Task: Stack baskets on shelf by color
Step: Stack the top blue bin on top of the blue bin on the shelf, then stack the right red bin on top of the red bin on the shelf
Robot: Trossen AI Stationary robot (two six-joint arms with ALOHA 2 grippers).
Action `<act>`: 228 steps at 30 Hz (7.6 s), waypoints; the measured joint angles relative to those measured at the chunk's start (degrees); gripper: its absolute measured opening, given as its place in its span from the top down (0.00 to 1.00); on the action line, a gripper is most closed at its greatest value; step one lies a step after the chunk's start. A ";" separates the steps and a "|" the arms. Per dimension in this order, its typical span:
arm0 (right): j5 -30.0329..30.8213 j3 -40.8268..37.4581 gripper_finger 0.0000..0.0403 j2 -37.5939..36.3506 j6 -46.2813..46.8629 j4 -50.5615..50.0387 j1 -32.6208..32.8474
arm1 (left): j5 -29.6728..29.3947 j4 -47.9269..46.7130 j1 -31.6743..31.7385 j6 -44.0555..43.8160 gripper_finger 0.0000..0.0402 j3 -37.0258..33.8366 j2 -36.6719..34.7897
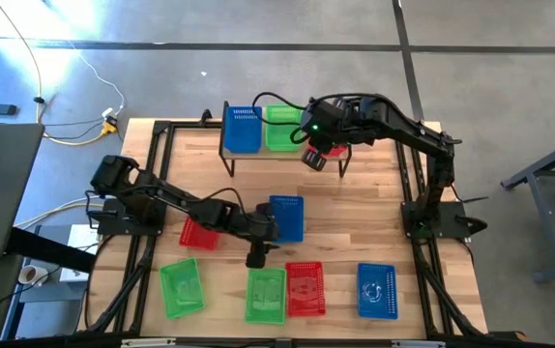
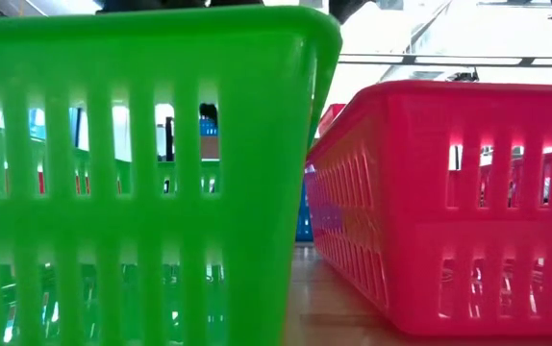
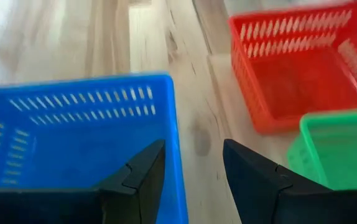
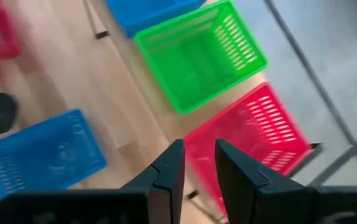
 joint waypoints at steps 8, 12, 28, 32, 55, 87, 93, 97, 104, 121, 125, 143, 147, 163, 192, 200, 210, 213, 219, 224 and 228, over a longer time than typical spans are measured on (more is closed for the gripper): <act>3.29 -5.90 0.81 0.05 3.97 -0.08 5.78 | -2.46 -1.27 0.04 0.02 0.62 0.00 0.77; 4.87 -8.67 0.81 0.05 6.92 -0.10 8.30 | -2.80 -1.56 0.09 1.24 0.62 0.00 0.77; 7.89 -13.75 0.81 0.07 13.70 0.36 14.39 | -2.62 -0.52 0.01 1.17 0.62 -0.01 5.38; 7.85 -13.75 0.81 0.07 13.69 0.39 14.40 | -2.94 -0.32 0.07 0.59 0.62 -0.06 6.45; 9.13 -13.70 0.81 -1.48 12.43 0.04 14.38 | -4.08 -4.41 -0.05 3.45 1.00 -0.03 2.40; 14.63 -50.22 0.81 -29.43 20.58 18.04 14.36 | -23.58 -22.88 -0.12 13.67 1.00 -0.02 -35.69; 13.72 -55.99 0.81 -32.35 20.60 25.06 14.36 | -28.32 -22.88 6.58 22.31 1.00 0.00 -39.58; 12.84 -57.04 0.81 -32.49 20.60 26.26 14.36 | -27.63 -22.78 14.15 28.28 1.00 0.00 -40.18; 12.37 -57.04 0.81 -32.43 20.60 27.14 14.36 | -17.81 -27.09 27.21 34.12 1.00 4.78 -37.40; 12.37 -57.04 0.81 -32.40 20.59 27.14 14.36 | -6.28 -35.30 35.41 37.05 1.00 9.05 -27.55; 12.37 -57.04 0.81 -32.40 20.60 27.09 14.38 | -6.27 -35.32 35.52 37.03 1.00 9.05 -26.53; 12.13 -57.04 0.81 -32.38 20.12 27.05 14.38 | -1.01 -39.29 39.49 38.91 1.00 12.59 -26.42; 12.16 -57.04 0.81 -32.36 20.12 27.05 14.38 | -0.02 -43.11 40.70 38.03 1.00 17.84 -25.86; 11.00 -57.04 0.81 -32.36 20.11 27.05 14.38 | 5.53 -49.93 42.82 35.74 1.00 21.01 -20.21; 10.69 -57.04 0.81 -32.36 19.90 27.05 14.40 | 5.06 -49.70 42.80 34.47 0.97 21.01 -16.43; 10.65 -57.04 0.81 -32.36 20.06 27.05 14.38 | 5.50 -50.26 42.80 34.47 0.85 21.01 -16.45; 9.73 -57.04 0.81 -32.36 20.08 27.05 14.38 | 5.25 -50.65 42.80 34.48 0.71 21.01 -16.50; 9.73 -57.04 0.81 -32.36 20.08 27.05 14.38 | 3.28 -50.05 42.76 34.43 0.68 21.01 -16.50; 9.73 -57.04 0.81 -32.36 20.08 27.05 14.38 | 1.07 -50.30 42.85 34.27 0.68 23.40 -16.52; 9.71 -57.04 0.81 -32.36 20.09 27.05 14.38 | 2.24 -53.53 42.82 33.00 0.68 27.07 -16.52; 9.70 -57.04 0.81 -32.36 20.10 27.05 14.38 | 1.87 -55.86 42.87 33.26 0.68 28.37 -16.52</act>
